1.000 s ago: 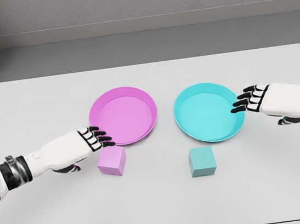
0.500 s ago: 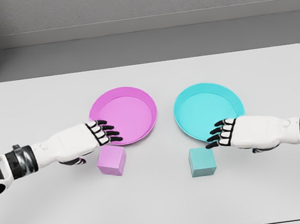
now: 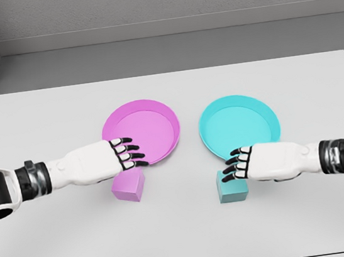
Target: Place the blocks in the corresponding plates according to their colors
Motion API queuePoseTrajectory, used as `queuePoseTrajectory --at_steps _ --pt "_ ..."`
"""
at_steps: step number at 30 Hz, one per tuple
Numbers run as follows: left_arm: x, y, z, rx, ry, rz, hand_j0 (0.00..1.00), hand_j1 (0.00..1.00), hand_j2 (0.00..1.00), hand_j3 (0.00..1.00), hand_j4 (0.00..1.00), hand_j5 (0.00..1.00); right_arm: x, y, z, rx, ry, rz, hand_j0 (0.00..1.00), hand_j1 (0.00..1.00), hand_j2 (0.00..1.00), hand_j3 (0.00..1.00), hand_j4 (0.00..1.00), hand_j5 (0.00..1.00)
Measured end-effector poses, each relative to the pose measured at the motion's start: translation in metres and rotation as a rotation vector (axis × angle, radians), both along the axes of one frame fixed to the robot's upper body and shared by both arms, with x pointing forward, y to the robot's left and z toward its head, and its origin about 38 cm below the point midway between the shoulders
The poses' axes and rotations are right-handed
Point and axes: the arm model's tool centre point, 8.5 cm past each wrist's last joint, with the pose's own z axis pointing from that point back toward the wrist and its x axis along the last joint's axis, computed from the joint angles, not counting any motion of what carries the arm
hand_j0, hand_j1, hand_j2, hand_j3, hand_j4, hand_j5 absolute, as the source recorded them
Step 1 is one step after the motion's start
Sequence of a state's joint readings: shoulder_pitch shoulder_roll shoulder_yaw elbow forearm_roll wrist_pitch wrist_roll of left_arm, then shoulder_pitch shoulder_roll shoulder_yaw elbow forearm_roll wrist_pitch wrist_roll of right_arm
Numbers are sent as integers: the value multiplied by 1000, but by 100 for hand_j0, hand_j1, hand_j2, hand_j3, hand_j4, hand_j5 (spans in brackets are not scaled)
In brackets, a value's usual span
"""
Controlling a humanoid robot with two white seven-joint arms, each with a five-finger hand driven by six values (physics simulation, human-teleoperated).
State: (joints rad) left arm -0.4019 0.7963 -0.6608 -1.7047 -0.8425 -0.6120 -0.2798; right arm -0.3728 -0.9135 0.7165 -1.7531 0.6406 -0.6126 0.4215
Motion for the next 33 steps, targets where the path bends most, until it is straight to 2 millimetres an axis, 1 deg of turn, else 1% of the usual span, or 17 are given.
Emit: queuePoseTrajectory --at_steps 4,5,7,11,12,16,18,20,23,26,33 --pt "-5 -4 6 21 -24 -25 100 100 100 100 100 100 -1 10 -5 -10 -9 20 100 100 100 100 100 100" --pt "-4 -4 7 26 -29 -27 100 100 100 100 100 100 -1 12 -6 -10 -10 24 100 100 100 100 100 100" --pt "1 -6 18 33 -58 -33 100 100 100 100 100 100 0 16 -7 -7 -13 30 100 100 100 100 100 100" --pt "-2 -10 21 52 -82 -53 100 100 100 100 100 100 -1 24 -10 -5 -19 41 100 100 100 100 100 100" --pt "-1 -13 25 60 -98 -64 100 100 100 100 100 100 -1 26 -11 -6 -19 45 100 100 100 100 100 100" --pt "-6 -20 20 84 -98 -98 100 100 100 100 100 100 -3 30 -15 -11 -18 55 100 100 100 100 100 100" --pt "-5 -22 23 86 -106 -105 100 100 100 100 100 100 -3 31 -18 -20 -17 58 100 100 100 100 100 100" --pt "3 -28 36 103 -145 -127 100 100 100 100 100 100 -4 31 -21 -30 -16 61 100 100 100 100 100 100" --pt "-1 -36 27 142 -122 -158 100 100 100 100 100 100 -4 33 -29 -40 -9 62 100 100 100 100 100 100" --pt "-7 -39 16 172 -92 -174 100 100 100 100 100 100 -3 36 -33 -42 -5 62 100 100 100 100 100 100" --pt "-10 -40 9 196 -73 -182 100 100 100 100 100 100 1 32 -39 -64 17 39 100 100 100 100 100 100"
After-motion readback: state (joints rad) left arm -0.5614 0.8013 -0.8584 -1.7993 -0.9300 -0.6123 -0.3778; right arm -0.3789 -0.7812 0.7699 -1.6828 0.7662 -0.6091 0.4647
